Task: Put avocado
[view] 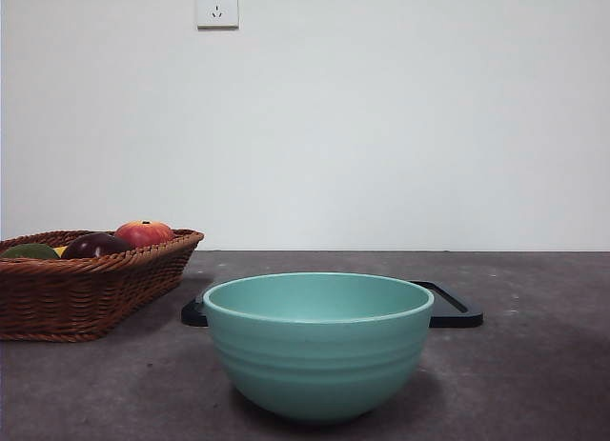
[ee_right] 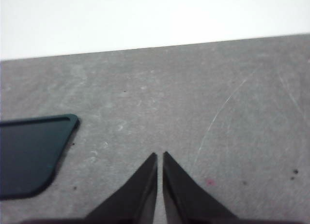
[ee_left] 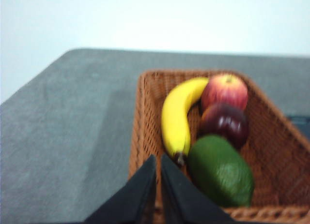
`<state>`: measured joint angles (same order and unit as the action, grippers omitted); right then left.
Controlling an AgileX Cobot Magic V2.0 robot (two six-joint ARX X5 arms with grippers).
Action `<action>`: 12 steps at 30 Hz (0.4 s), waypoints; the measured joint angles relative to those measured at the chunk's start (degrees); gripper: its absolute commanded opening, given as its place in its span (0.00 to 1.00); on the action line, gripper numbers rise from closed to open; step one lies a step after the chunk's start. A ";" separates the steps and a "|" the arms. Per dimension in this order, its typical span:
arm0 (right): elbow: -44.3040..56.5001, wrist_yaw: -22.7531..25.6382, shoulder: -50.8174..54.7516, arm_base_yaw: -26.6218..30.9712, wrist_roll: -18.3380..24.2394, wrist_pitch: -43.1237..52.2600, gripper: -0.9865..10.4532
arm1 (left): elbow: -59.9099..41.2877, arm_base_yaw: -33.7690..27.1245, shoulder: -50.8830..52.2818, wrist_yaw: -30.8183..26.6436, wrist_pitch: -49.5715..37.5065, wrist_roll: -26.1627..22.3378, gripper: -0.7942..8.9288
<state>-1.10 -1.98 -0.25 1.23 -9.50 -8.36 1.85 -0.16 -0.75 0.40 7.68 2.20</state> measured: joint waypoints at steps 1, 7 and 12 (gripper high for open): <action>-0.44 0.00 0.00 0.00 -1.46 -0.28 0.10 | 0.04 0.00 0.02 -0.02 -0.26 0.90 0.10; -8.26 0.00 -0.42 0.00 -8.17 0.02 0.10 | 4.00 0.00 -0.33 -0.02 0.63 6.67 0.10; -15.54 -2.69 -4.46 0.00 -12.28 -4.02 0.10 | 11.26 0.02 -3.82 0.76 3.10 11.17 0.10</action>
<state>-16.64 -4.67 -4.71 1.23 -21.78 -12.38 13.10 -0.14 -4.58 1.17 10.79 13.37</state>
